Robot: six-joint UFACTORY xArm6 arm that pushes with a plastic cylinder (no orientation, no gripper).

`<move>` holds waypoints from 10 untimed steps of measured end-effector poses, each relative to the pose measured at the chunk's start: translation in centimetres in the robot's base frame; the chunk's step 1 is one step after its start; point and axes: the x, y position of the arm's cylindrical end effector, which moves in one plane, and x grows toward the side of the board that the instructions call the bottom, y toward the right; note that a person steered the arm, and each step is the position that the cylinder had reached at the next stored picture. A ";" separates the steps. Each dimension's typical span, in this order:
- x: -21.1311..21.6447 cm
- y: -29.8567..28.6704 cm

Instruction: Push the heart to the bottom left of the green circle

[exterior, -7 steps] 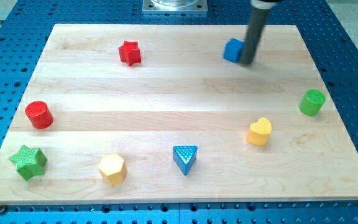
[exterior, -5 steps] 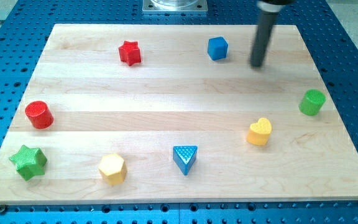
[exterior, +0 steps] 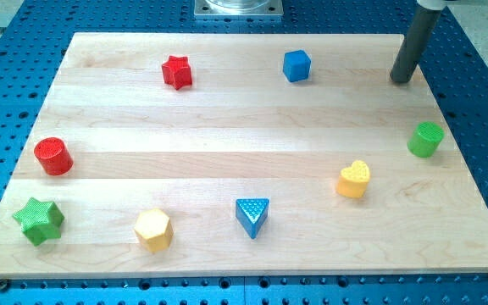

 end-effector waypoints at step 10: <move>7.7 -12.8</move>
